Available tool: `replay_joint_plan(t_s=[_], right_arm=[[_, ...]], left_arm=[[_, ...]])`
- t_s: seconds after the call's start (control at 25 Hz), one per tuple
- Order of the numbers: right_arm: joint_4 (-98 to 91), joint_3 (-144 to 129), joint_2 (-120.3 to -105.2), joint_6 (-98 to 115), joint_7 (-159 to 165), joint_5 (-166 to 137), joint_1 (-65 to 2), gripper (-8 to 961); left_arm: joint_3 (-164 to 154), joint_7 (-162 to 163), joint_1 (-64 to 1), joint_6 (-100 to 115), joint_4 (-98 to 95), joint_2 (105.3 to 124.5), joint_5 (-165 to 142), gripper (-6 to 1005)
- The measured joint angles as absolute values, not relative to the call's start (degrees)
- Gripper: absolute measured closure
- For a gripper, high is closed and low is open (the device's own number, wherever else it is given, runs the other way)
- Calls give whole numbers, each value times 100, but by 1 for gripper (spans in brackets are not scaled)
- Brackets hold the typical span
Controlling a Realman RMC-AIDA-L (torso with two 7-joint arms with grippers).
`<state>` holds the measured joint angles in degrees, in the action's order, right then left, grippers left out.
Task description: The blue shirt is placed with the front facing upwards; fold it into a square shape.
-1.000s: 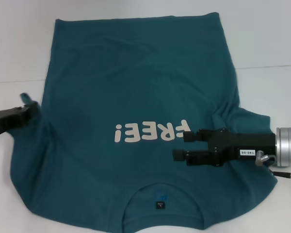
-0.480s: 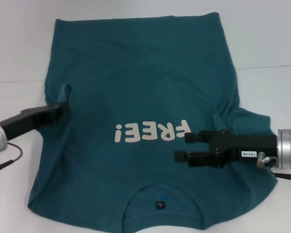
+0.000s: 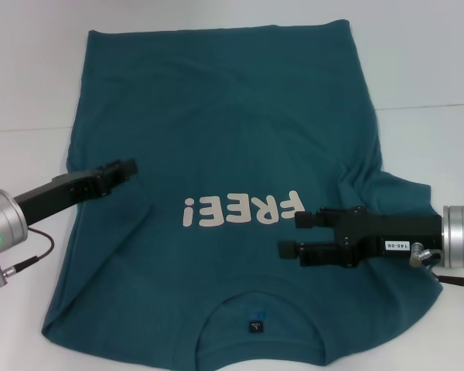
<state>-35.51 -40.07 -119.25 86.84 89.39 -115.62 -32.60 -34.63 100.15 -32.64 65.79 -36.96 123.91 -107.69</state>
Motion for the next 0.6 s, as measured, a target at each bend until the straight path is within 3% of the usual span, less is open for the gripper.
replay_joint_plan(t_s=[0.36, 0.44, 0.6], right_arm=[[-3555, -4024, -11911, 8684, 8991, -11569, -3261, 72], [-3553, -4025, -11908, 8684, 9004, -11571, -3272, 73], [-3551, -4040, -11908, 8684, 9107, -11595, -3309, 73]], left_arm=[[-3463, 9823, -3051, 6319, -3706, 12383, -10801, 562], [-3462, 9770, -2959, 6099, -3693, 12386, -10811, 328], [-3465, 9657, -2871, 5836, -3650, 12395, -10813, 245]])
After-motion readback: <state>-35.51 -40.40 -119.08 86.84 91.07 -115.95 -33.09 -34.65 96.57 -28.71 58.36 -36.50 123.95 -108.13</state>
